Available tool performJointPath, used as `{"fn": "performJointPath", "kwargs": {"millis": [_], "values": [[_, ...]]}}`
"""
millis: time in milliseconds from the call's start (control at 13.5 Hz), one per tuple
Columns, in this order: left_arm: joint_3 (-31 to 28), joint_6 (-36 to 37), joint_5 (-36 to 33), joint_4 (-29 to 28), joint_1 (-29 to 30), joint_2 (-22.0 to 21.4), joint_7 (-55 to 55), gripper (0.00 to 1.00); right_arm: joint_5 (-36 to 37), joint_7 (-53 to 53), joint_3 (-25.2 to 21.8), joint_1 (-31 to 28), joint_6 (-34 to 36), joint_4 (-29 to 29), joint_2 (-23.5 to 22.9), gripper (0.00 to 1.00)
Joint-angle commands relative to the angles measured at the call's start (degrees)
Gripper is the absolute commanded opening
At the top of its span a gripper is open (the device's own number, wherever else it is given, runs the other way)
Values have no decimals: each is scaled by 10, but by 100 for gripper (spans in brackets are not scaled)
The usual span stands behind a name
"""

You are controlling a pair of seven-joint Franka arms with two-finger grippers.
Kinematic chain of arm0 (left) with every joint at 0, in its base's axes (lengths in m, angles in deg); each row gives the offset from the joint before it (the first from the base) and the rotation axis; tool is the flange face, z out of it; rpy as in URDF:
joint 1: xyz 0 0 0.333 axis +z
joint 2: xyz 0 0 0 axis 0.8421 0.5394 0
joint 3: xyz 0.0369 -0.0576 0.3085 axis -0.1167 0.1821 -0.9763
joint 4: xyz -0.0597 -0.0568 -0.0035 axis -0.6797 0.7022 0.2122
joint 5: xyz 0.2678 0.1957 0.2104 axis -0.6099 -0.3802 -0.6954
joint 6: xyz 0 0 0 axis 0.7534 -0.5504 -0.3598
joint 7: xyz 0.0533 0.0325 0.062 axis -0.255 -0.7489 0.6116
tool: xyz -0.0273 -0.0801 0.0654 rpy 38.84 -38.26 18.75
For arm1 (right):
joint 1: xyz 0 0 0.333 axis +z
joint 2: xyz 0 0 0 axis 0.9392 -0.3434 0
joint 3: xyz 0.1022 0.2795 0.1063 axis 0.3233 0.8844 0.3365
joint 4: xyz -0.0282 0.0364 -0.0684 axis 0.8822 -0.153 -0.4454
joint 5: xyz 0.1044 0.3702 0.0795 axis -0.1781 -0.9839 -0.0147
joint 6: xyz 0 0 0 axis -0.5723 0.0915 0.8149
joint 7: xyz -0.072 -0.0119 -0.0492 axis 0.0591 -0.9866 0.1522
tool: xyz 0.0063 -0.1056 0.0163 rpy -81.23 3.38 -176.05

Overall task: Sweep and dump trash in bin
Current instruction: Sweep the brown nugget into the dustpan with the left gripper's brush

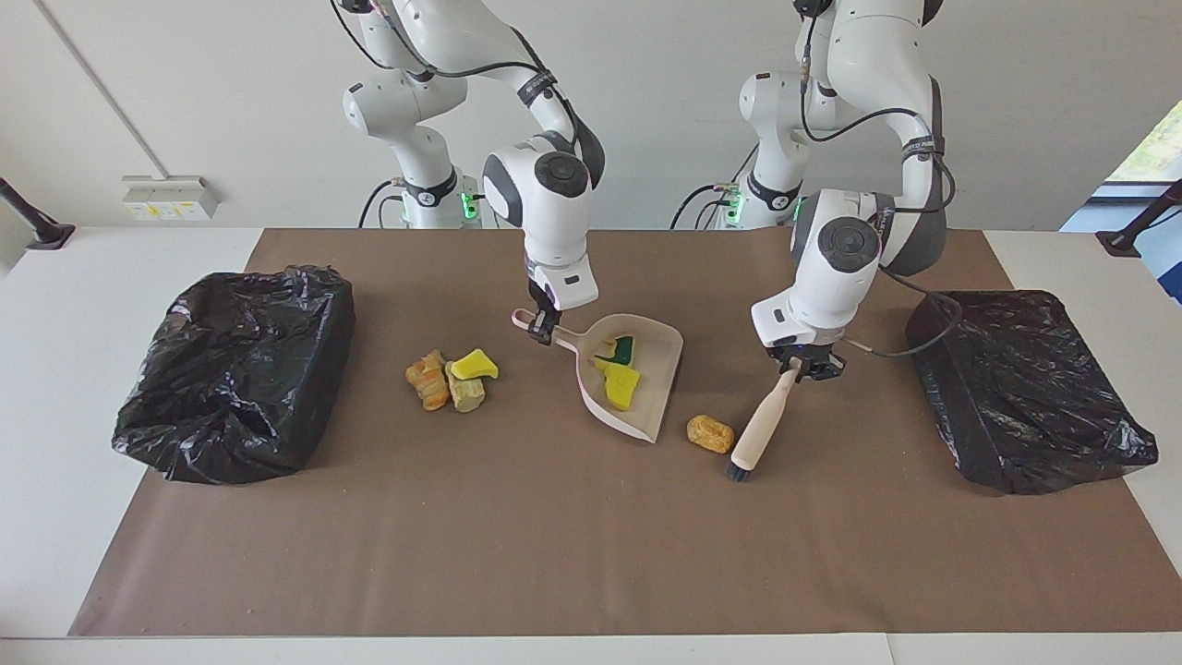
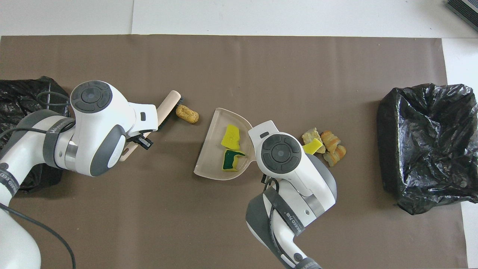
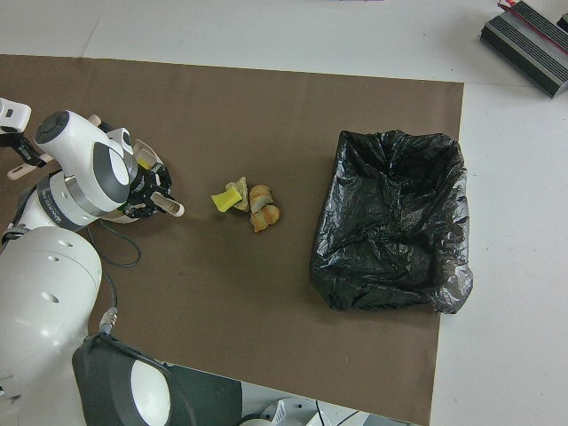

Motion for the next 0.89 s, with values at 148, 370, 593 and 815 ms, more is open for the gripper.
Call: {"fn": "performJointPath", "kwargs": {"millis": [148, 370, 593, 815], "values": [[9, 12, 34, -66, -22, -44, 39, 0, -4, -11, 3, -2, -11, 1, -2, 0], [8, 13, 131, -112, -49, -77, 90, 0, -3, -12, 3, -2, -10, 0, -1, 0], [7, 27, 133, -113, -95, -84, 30, 0, -3, -12, 3, -2, -10, 0, -1, 0], [6, 31, 133, -100, -109, -81, -21, 0, -3, -12, 3, -2, -10, 0, -1, 0]]}}
